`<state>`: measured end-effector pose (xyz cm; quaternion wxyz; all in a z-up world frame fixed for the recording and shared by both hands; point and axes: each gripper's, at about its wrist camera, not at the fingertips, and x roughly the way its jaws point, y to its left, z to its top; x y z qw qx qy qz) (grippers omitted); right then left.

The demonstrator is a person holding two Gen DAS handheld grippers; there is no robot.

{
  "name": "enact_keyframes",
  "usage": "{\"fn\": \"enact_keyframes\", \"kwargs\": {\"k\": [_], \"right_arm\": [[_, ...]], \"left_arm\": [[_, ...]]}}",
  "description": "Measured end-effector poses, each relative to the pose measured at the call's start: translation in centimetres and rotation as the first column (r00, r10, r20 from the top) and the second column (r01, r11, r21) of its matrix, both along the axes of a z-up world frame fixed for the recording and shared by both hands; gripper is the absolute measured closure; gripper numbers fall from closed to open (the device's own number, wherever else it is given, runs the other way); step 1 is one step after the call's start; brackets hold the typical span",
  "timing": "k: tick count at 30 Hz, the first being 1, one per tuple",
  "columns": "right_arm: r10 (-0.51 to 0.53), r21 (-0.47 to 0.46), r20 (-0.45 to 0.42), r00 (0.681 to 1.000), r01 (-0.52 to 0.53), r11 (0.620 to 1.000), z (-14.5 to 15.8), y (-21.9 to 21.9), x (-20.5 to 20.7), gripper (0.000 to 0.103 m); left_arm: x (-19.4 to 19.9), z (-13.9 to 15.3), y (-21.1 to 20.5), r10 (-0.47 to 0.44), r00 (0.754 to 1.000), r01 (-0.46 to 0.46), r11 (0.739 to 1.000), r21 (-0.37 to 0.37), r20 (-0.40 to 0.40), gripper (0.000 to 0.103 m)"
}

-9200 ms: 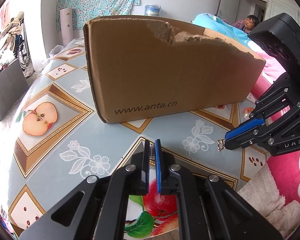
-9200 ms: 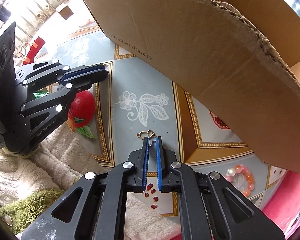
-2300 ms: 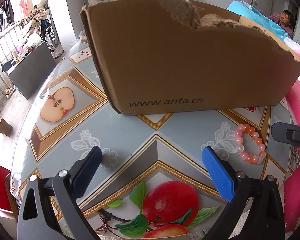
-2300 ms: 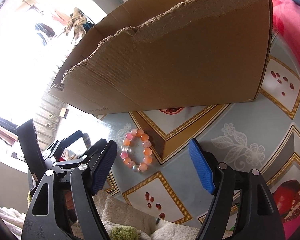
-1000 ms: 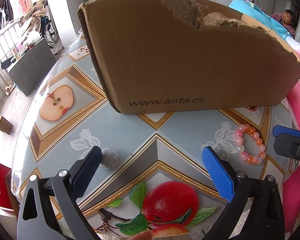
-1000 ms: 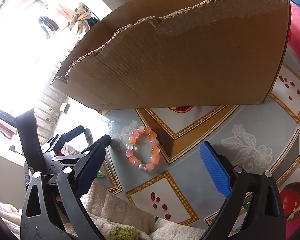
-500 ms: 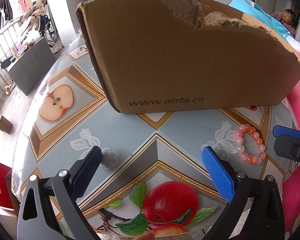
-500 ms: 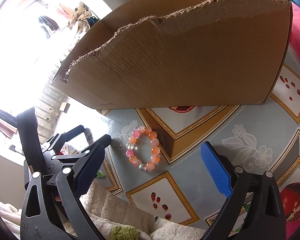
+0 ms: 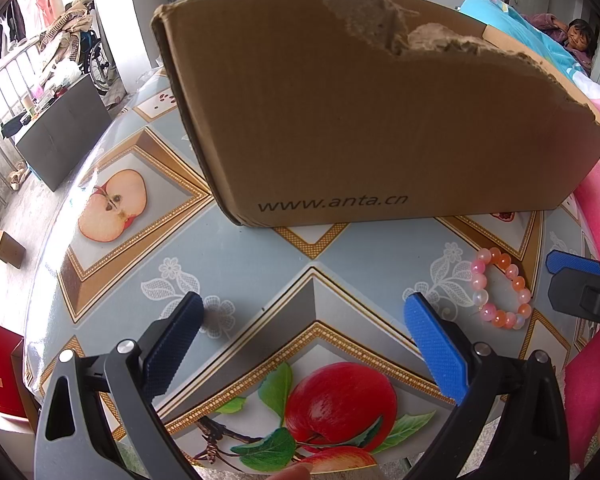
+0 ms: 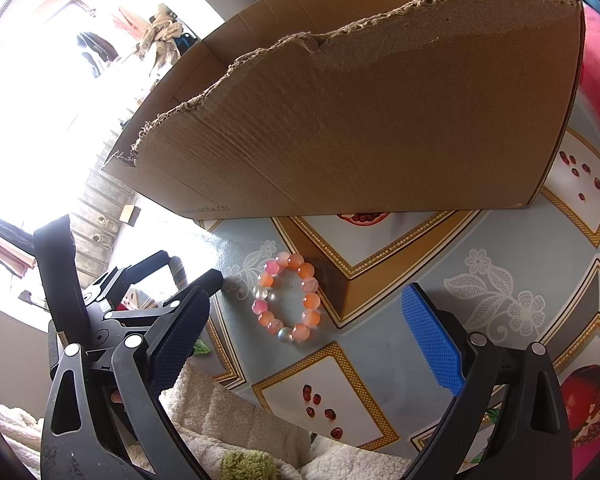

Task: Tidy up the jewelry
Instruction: 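Hold the open right gripper above the pink-orange bead bracelet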

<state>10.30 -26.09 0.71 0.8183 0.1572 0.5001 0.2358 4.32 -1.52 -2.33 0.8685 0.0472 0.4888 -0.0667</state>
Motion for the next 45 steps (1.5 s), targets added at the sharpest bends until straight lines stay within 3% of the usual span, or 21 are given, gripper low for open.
{"fn": "enact_keyframes", "kwargs": {"k": [45], "right_arm": [[-0.002,0.0,-0.001,1.0,0.002,1.0,0.03,0.13,-0.23,0.008]], "left_arm": [[0.51,-0.13,-0.02,-0.02,0.997,0.021,1.0,0.014,-0.076,0.004]]}}
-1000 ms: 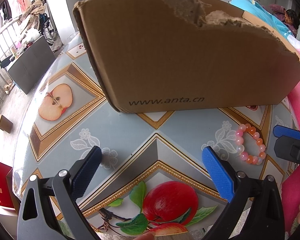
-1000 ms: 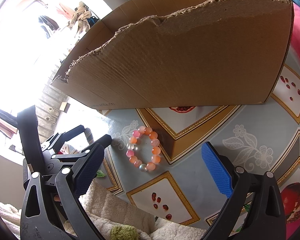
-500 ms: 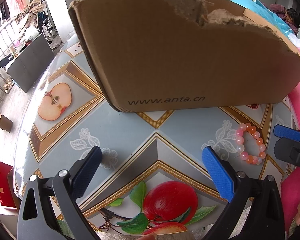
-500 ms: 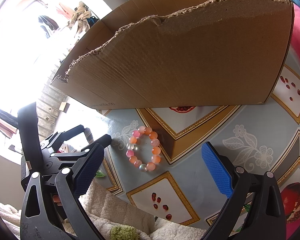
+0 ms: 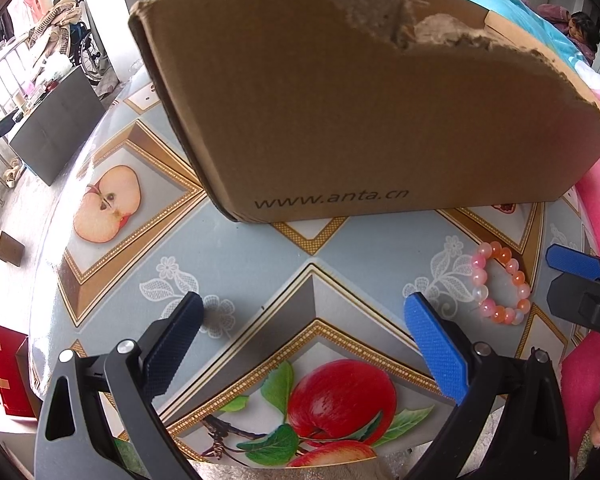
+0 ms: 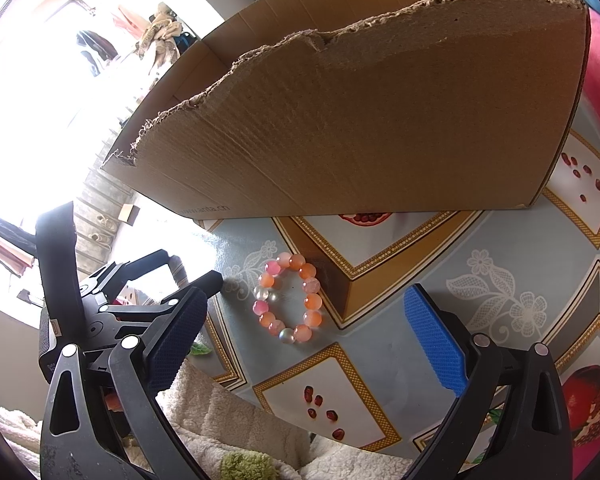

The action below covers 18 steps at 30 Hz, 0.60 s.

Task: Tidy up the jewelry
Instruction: 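Hold the open right gripper above the pink-orange bead bracelet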

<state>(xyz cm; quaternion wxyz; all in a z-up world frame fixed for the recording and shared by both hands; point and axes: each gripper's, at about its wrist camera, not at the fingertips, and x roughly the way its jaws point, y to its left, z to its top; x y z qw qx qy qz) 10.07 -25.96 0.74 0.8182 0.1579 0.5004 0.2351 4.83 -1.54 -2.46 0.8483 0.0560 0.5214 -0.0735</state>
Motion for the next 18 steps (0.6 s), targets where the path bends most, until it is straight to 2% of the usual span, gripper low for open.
{"fn": "enact_keyframes", "kwargs": {"k": [10,18], "right_arm": [[-0.001,0.003,-0.001,1.0,0.001,1.0,-0.06,0.03,-0.17,0.008],[-0.001,0.003,-0.002,1.0,0.001,1.0,-0.1,0.09,-0.12,0.008]], "left_arm": [[0.15,-0.05,0.06,0.01,1.0,-0.009,1.0,0.005,-0.028,0.004],[0.08,-0.08,0.08,0.01,1.0,-0.01,1.0,0.005,-0.019,0.004]]}}
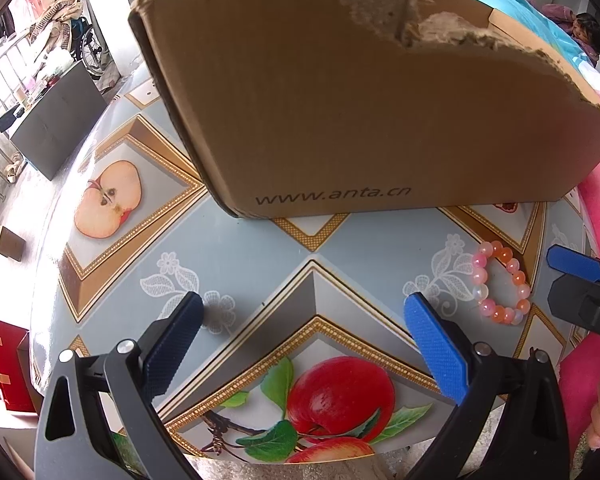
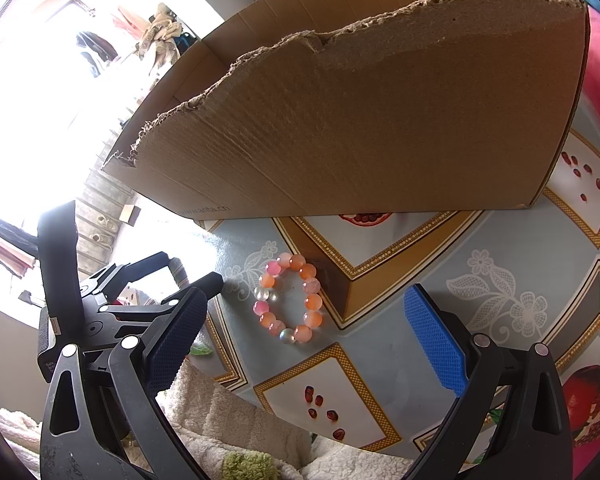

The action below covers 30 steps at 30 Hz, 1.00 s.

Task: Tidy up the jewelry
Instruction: 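Hold the open right gripper above the pink-orange bead bracelet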

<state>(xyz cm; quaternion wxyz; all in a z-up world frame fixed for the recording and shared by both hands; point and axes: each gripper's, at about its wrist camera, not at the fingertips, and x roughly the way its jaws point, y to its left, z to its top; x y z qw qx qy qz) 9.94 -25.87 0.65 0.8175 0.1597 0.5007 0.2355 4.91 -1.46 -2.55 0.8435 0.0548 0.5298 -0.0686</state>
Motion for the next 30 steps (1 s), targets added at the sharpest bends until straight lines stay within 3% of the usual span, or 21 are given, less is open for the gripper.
{"fn": "enact_keyframes", "kwargs": {"k": [21,30], "right_arm": [[0.002,0.002,-0.001,1.0,-0.002,1.0,0.0,0.0,0.0,0.008],[0.002,-0.007,0.002,1.0,-0.002,1.0,0.0,0.2,0.1,0.008]], "left_arm": [[-0.7,0.0,0.0,-0.021,1.0,0.021,1.0,-0.004,0.014,0.004],[-2.0,0.0,0.1,-0.031,0.997,0.032,0.999,-0.009,0.065,0.004]]}}
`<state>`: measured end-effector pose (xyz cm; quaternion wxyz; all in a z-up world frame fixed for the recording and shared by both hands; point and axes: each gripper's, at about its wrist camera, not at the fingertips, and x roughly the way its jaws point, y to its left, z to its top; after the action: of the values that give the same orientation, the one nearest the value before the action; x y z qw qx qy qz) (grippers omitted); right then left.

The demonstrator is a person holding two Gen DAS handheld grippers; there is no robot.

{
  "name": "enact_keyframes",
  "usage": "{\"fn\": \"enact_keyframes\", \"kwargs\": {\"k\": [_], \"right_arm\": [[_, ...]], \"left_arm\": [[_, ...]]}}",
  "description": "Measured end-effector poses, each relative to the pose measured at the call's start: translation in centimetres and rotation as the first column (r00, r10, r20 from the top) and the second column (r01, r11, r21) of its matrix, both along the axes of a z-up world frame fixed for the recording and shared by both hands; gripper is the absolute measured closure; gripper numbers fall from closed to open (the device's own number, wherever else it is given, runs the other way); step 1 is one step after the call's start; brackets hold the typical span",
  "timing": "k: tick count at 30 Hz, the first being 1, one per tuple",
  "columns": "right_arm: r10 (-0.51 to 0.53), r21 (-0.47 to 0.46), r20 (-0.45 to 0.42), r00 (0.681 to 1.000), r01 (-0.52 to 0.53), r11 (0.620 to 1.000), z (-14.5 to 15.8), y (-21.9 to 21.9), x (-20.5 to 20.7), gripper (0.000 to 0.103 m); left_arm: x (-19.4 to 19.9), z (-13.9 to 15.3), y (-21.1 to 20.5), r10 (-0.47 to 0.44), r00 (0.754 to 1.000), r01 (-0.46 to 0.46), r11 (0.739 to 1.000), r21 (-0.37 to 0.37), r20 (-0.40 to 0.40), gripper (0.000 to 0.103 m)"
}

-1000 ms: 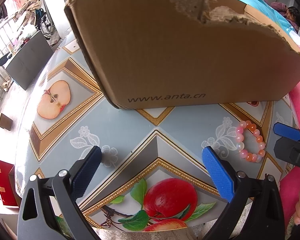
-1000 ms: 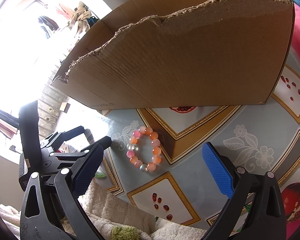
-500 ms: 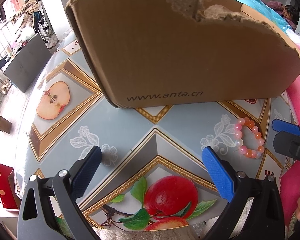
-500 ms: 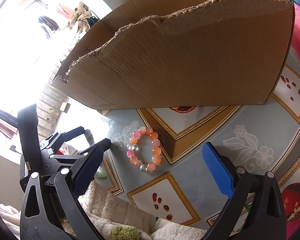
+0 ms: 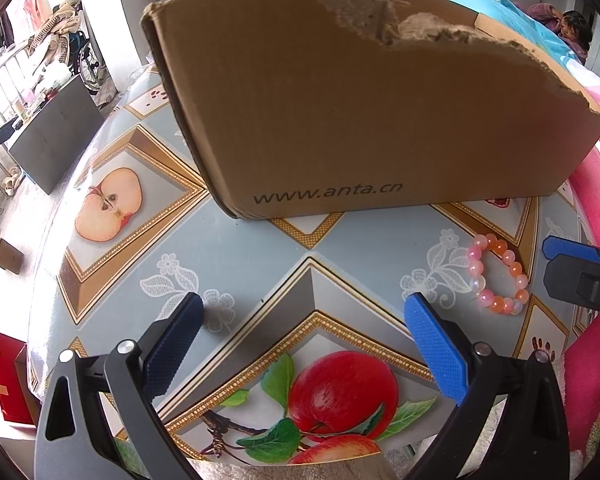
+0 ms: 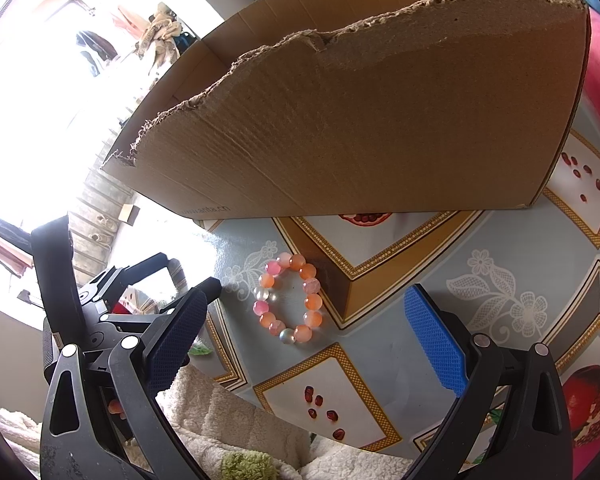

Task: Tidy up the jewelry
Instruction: 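Hold the open right gripper above the pink-orange bead bracelet, then lower the right gripper and close it on the bead bracelet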

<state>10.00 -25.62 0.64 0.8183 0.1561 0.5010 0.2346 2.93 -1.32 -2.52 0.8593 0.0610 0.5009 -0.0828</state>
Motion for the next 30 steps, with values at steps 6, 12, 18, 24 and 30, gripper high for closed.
{"fn": "enact_keyframes", "kwargs": {"k": [6,12,18,24,30], "right_arm": [[0.018,-0.038,0.016,1.0,-0.017,0.999,0.0,0.8,-0.2,0.008],[0.006,-0.102,0.075,0.997,0.001,0.995,0.4,0.9,-0.8,0.027],[0.033,-0.101,0.09,0.995,-0.023,0.995,0.1,0.2,-0.8,0.063],[0.13,-0.194,0.117,0.985,-0.105,0.975,-0.4,1.7,-1.0,0.075],[0.215,-0.314,0.168,0.962,-0.155,0.937,-0.4,3.4,-2.0,0.081]], "left_arm": [[-1.4,-0.1,0.3,-0.023,0.997,0.024,1.0,-0.014,0.079,0.004],[-1.9,0.3,0.3,-0.052,0.995,0.055,0.998,-0.036,0.089,0.004],[-3.0,2.7,-0.6,-0.165,0.966,0.201,0.963,-0.178,0.2,0.006],[-2.8,2.6,-3.5,-0.286,0.939,0.326,0.918,-0.226,0.189,0.032],[-1.3,1.2,-4.9,-0.33,0.936,0.35,0.901,-0.254,0.122,0.061]]}}
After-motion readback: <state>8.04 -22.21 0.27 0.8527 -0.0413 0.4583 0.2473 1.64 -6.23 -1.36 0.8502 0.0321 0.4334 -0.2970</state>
